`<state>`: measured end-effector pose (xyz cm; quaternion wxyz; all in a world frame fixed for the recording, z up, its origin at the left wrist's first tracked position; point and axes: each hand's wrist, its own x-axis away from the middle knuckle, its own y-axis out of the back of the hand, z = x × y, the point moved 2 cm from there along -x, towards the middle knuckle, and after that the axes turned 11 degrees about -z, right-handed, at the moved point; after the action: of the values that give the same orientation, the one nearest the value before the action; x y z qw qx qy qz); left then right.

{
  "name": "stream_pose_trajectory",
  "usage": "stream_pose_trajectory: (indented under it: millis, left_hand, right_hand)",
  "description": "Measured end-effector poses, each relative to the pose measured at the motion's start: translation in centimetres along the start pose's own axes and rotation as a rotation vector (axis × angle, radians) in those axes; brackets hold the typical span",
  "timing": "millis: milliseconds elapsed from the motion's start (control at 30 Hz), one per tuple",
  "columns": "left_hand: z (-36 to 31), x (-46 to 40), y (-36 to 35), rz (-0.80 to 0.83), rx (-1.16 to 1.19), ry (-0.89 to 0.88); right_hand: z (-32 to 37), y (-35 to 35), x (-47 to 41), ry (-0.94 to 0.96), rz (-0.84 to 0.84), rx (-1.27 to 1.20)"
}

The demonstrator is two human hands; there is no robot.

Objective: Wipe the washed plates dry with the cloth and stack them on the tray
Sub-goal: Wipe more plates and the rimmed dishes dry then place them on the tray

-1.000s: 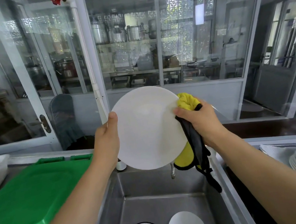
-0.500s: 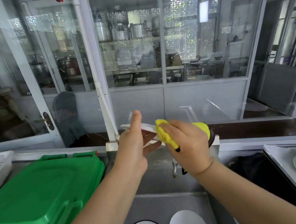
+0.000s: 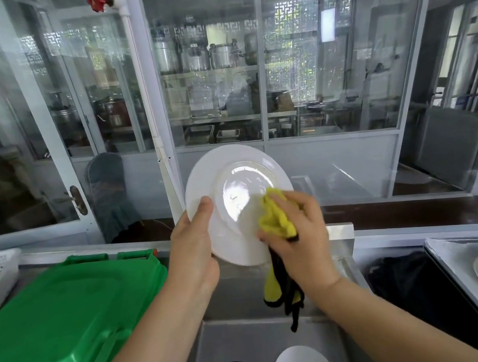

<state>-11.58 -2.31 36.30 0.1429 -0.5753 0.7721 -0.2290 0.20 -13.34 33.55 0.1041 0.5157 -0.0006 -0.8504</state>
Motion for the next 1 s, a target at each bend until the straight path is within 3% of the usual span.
stream_pose_trajectory:
  millis: [33,100,233,367,567,867,1000]
  left_hand:
    - [-0.1,0.1,0.1,0.019,-0.011,-0.014]
    - [0.0,0.4,0.0,0.042,-0.047,-0.043]
    - [0.1,0.8,-0.5,0.067,-0.092,-0.098]
    - [-0.8,0.4,-0.5,0.091,-0.074,-0.12]
    - [-2.3,-0.3,0.2,0.054,-0.052,-0.107]
    - [-2.4,0.3,0.1,0.137,-0.173,-0.135]
    - [-1.8,0.8,-0.6,0.154,-0.199,-0.132]
  right_hand:
    - [-0.1,-0.1,-1.0,-0.098,-0.002,0.017]
    - [0.3,-0.4,-2.8,-0.109,0.009,0.11]
    - [2.7,-1.6,-4.0,0.084,0.083,0.207]
    - [4.4,-2.0,-3.0,0.335,0.165,0.143]
    - [2.1,-0.5,-0.3,0.586,0.255,0.08]
    - [1.1,0.9,-3.6,0.411,0.101,0.261]
    - [3.0,-0.6,-3.2,0.49,0.087,0.217]
